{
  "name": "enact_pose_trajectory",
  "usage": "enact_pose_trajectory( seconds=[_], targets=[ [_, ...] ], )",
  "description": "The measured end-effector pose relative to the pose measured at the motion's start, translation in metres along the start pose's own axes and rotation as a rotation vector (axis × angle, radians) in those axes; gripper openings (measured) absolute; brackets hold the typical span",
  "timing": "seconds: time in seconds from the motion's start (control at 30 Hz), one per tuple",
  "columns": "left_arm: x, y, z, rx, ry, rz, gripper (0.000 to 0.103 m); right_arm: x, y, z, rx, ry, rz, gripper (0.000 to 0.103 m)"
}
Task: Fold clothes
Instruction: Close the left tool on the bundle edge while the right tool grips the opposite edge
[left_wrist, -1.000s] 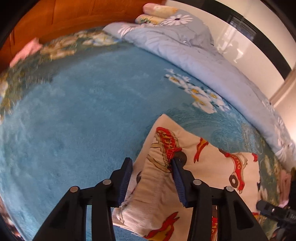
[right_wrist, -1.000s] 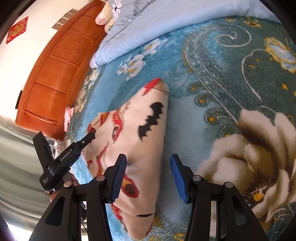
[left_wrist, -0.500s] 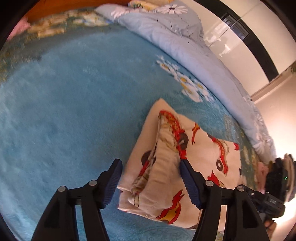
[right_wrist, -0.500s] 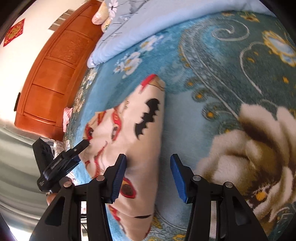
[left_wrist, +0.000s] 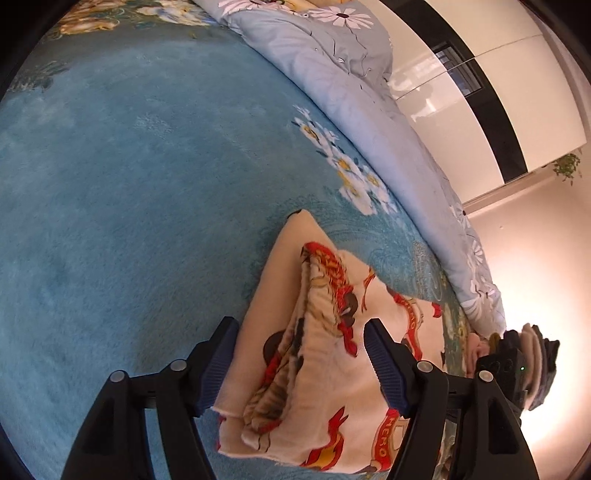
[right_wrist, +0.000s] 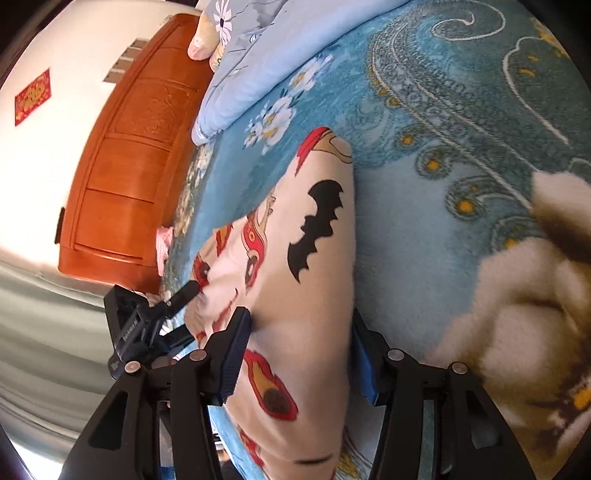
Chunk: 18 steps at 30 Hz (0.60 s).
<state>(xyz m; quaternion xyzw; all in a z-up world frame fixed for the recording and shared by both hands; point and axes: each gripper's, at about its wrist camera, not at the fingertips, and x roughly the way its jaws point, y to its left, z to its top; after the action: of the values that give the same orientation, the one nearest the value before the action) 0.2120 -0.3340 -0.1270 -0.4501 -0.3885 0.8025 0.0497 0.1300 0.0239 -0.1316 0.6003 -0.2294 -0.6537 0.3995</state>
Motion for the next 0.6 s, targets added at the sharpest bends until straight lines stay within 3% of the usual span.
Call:
enact_pose_trajectory(
  seconds=[0.1,0.17,0.23,0.43,0.6],
  targets=[
    [0.000,0.002,0.000,-0.016,-0.006,-0.019,0.074,0.001,0.000,0.002,0.009,-0.012,0.019,0.052],
    [-0.002,0.004,-0.002,-0.029,-0.010,-0.044,0.074,0.000,0.000,0.004,0.012,-0.022,0.020,0.029],
    [-0.004,0.006,-0.004,-0.049,-0.004,-0.073,0.074,-0.003,-0.001,0.007,0.010,-0.027,0.026,0.016],
    [0.004,-0.001,-0.011,-0.056,0.042,-0.131,0.074,-0.027,-0.004,0.042,0.008,-0.083,0.065,0.014],
    [0.014,-0.006,-0.011,-0.066,0.061,-0.161,0.074,-0.023,-0.011,0.052,0.005,-0.046,0.009,0.014]
  ],
)
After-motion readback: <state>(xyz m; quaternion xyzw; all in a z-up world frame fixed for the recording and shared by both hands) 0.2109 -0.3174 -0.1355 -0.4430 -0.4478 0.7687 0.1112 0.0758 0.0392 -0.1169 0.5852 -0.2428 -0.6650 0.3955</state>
